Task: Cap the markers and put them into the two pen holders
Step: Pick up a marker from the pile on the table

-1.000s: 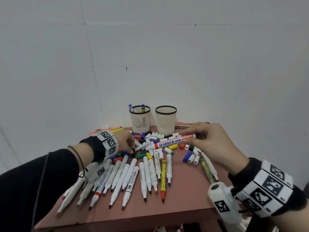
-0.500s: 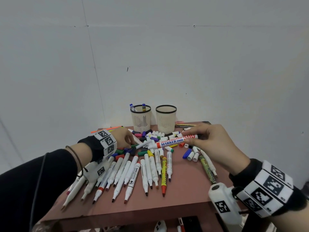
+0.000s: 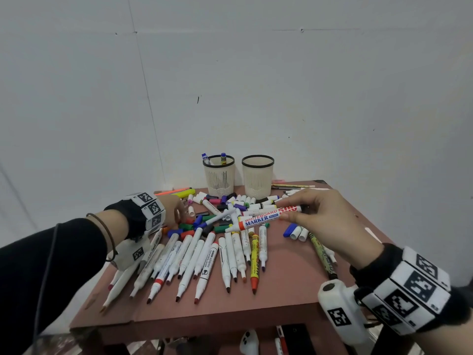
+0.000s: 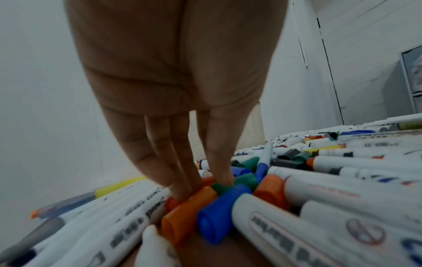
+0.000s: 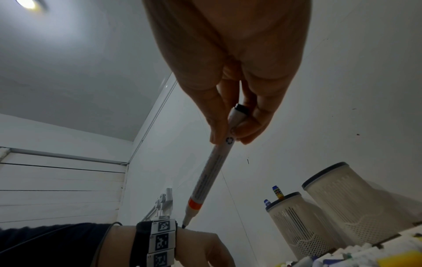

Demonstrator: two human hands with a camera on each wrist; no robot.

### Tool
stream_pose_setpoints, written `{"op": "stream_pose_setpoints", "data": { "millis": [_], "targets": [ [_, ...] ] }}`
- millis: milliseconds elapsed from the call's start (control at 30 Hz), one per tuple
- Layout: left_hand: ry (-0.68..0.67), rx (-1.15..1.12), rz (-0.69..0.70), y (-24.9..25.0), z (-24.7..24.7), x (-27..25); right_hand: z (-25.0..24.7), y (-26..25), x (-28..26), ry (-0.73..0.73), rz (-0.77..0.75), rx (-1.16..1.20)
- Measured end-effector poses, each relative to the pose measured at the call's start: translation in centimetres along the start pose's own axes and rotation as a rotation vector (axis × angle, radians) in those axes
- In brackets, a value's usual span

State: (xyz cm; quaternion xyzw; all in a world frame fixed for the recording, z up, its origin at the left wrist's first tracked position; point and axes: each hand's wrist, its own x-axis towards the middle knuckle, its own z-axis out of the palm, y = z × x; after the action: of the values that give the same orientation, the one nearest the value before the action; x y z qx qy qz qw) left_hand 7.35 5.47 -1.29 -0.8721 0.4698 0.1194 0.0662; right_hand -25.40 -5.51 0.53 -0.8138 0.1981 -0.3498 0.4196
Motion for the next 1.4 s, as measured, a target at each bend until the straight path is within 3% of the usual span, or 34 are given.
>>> {"op": "stream_pose_setpoints", "data": {
  "millis": [167,400,600,767,867,1167,1400],
  "targets": [
    [0.145,-0.111,0.028,1.5,-0.8,1.4,0.0,0.6,0.2,0.012,-0.002,-0.005],
    [0.046,0.001,0.078,4.1,-1.4,4.0,-0.3,1.7,0.4,0.043,0.024,0.017],
    [0.153,-0.046,0.083,5.6,-1.8,6.4,-0.9,2.4,0.5,0.053,0.02,0.037],
    [-0.019,-0.003,0.12,7.1,-1.7,8.1,-0.9,2.9,0.6,0.048,0.018,0.065],
    [-0.03,0.049,0.114,7.8,-1.7,8.9,-1.0,3.4,0.7,0.031,0.035,0.094],
    [0.044,0.038,0.084,8.2,-1.7,8.9,-1.6,3.6,0.3,0.08,0.092,0.122],
    [0.282,-0.119,0.119,7.0,-3.0,5.2,-1.9,3.0,0.0,0.148,0.146,0.299]
  ]
}}
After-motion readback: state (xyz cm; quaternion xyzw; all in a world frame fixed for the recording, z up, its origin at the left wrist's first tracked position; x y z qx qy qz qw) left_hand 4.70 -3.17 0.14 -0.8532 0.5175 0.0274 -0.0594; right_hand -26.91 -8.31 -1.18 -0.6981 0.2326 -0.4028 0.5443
